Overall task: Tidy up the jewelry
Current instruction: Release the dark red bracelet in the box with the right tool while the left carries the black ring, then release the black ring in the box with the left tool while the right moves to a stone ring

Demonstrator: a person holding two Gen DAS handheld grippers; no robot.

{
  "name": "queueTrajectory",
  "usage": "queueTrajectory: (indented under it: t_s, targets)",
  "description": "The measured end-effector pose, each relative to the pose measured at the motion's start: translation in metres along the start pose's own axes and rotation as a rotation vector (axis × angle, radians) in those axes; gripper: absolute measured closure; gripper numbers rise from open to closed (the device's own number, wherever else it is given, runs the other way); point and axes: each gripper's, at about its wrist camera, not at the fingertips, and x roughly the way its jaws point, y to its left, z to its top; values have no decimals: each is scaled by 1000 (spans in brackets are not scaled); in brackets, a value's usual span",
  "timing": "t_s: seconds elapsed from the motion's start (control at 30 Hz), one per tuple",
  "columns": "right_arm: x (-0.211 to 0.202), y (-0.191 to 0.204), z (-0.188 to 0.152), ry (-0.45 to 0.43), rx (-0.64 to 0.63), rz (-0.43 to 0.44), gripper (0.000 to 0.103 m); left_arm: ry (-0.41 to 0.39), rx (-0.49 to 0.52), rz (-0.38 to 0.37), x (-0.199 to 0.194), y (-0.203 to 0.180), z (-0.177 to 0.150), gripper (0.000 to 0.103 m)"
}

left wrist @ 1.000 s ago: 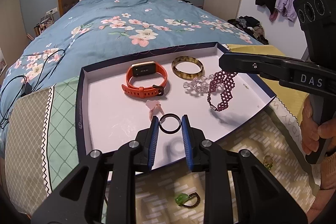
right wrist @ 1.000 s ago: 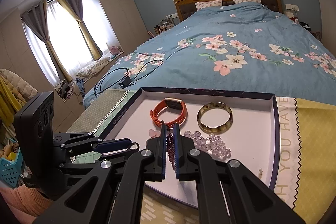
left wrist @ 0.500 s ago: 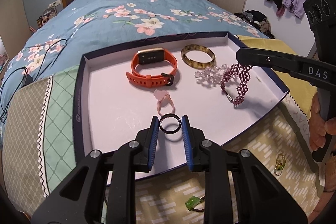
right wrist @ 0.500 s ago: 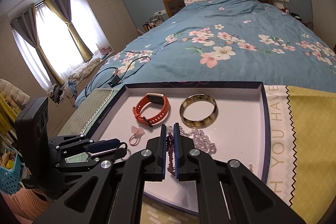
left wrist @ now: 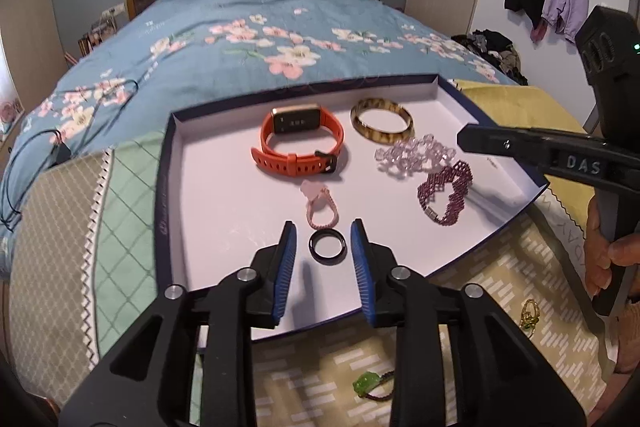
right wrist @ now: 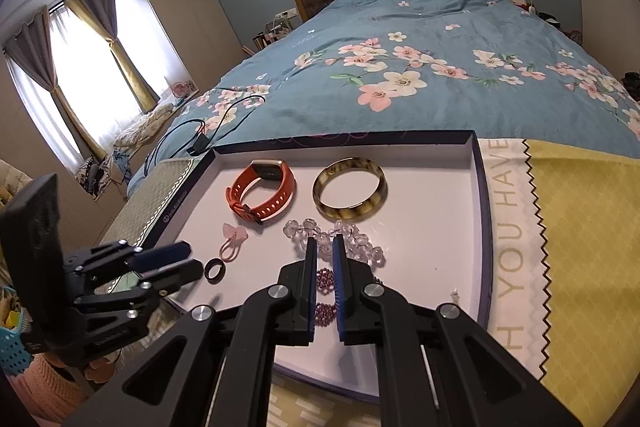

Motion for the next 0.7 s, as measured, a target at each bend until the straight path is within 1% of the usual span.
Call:
queueTrajectory:
  t_s: [0.1,0.2,0.23,0.3,0.4,0.47,0.57,0.7]
  targets:
    - [-10,4,-2,-15,-18,4,89,-33,20,-14,-16,-4,-1,70]
    - [-23,10,-9,-22,-51,28,83,-58,51,-55,-36,-10,-9,68]
    - [-28,12,-12,-22,-64,33,80,-60,58,-75,-41,-14,-14,66]
    - [-36,18,-21,-10,-99,41,79,-61,71,-119,-51,-18,-25,65]
    - [-44,24,-40,25,-149,43,79,-52,103,-156,-61,-30,-41,64]
    - [-48,25,-52,48,-174,38,79,-37,116,-195,-66,-37,-52,63]
    - [-55,26,-70,83,-205,30,79,-16,144,-224,-70,-47,-68,62]
    - [-59,26,-87,108,-207,38,79,11,175,-243,-70,-56,-82,62]
